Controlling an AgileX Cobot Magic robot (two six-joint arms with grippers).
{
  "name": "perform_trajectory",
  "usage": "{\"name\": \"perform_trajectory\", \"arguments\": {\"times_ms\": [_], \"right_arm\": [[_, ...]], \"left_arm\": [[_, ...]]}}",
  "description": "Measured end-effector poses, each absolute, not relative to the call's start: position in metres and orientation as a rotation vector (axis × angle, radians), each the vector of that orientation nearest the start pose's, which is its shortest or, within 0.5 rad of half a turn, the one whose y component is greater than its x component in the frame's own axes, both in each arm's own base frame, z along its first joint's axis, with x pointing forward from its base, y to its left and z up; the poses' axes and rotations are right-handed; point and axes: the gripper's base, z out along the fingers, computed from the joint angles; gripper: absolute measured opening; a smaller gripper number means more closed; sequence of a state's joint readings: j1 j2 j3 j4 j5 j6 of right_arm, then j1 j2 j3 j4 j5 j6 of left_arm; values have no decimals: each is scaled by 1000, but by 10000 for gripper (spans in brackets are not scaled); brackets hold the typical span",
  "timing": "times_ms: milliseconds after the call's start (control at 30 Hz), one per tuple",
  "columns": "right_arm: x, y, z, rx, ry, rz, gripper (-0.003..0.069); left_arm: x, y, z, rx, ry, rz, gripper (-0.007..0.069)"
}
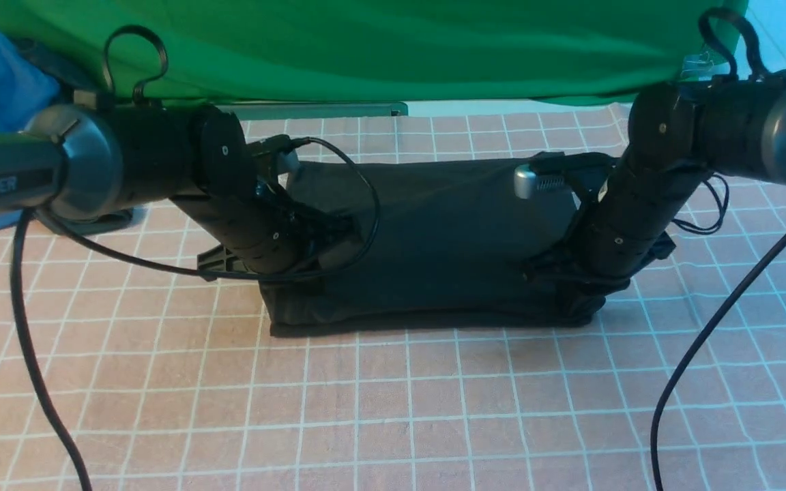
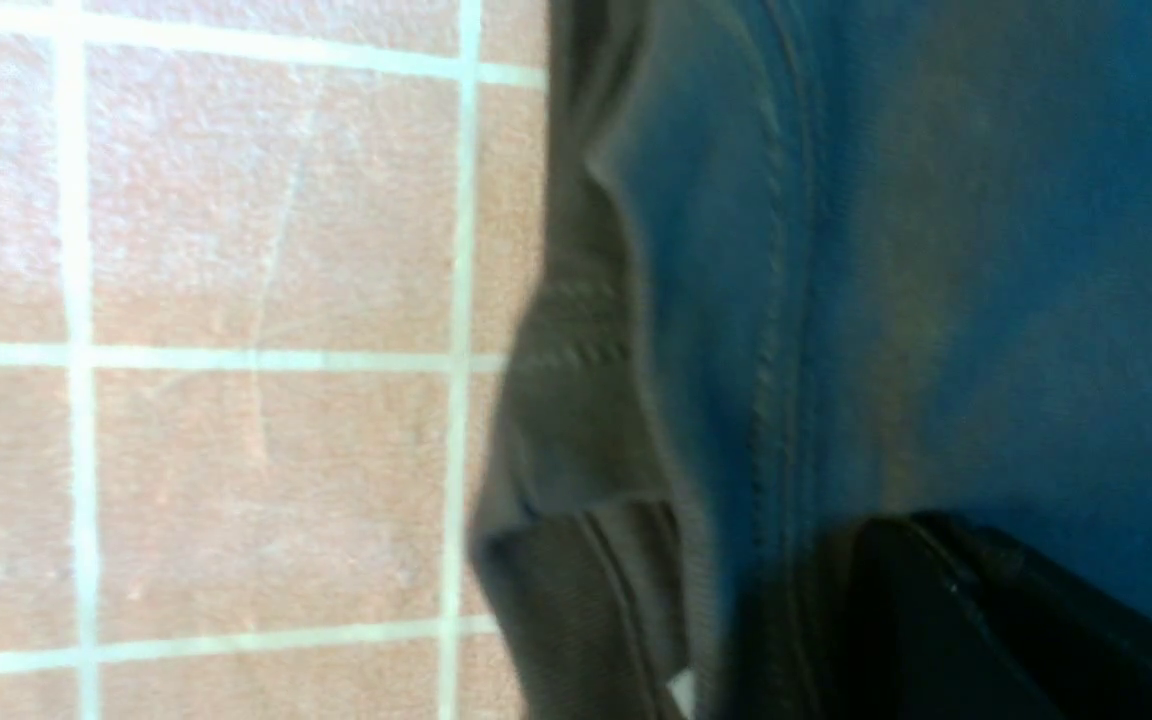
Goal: Fold a long-sleeved shirt over a pink coffee tablecloth.
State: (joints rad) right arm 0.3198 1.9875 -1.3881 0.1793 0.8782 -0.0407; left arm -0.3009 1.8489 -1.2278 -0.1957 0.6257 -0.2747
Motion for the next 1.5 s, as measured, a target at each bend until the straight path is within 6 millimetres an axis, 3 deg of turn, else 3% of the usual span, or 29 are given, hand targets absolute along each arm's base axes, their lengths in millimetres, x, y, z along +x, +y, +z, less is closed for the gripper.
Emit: {"name": "perform_trajectory", "arguments": {"times_ms": [133,433,467,500,533,567,633,700,733,767,867,967,1033,1100,1133,1200,1233,1367,1500], "right_arm": [[368,131,190,-397,2913,232,38],[345,122,282,-463,2624,241,38],[344,122,285,-467,2616,240,38],[332,118,310,-476,2538,242,38],[332,118,310,-479,2538,242,38],[316,113,339,-479,2445,246,38],[297,106,367,-468,2351,252,39],[263,95,406,-447,2189,259,39],[260,94,410,-446,2172,259,39],[239,86,427,-438,2066,255,39],[194,70,453,-398,1852,249,39],[150,54,461,-344,1648,251,39],[125,45,454,-315,1536,249,39],[93,33,445,-289,1385,229,39],[92,33,440,-290,1384,226,39],[64,22,419,-272,1248,194,41],[59,20,418,-267,1220,190,41],[31,9,385,-223,1048,163,41],[27,7,371,-195,1029,192,41]], "left_arm": [[354,-120,218,-148,2688,-384,13],[329,-113,288,-126,2510,-451,13],[327,-112,292,-124,2497,-455,13],[317,-109,311,-117,2446,-473,13],[317,-109,311,-116,2447,-473,13],[300,-104,338,-105,2368,-498,13],[285,-99,358,-96,2310,-516,13],[256,-91,390,-79,2215,-543,13],[256,-91,390,-79,2215,-543,13],[236,-85,408,-63,2157,-556,13],[199,-74,433,-26,2074,-567,13],[159,-62,448,-8,1981,-583,13],[139,-55,445,-5,1949,-589,13],[112,-47,435,-2,1919,-594,13],[110,-46,434,-2,1917,-595,13],[77,-35,411,-1,1876,-592,13],[78,-35,408,-2,1885,-588,13],[54,-25,363,-73,1802,-618,13],[53,-23,339,-198,1775,-704,13]]}}
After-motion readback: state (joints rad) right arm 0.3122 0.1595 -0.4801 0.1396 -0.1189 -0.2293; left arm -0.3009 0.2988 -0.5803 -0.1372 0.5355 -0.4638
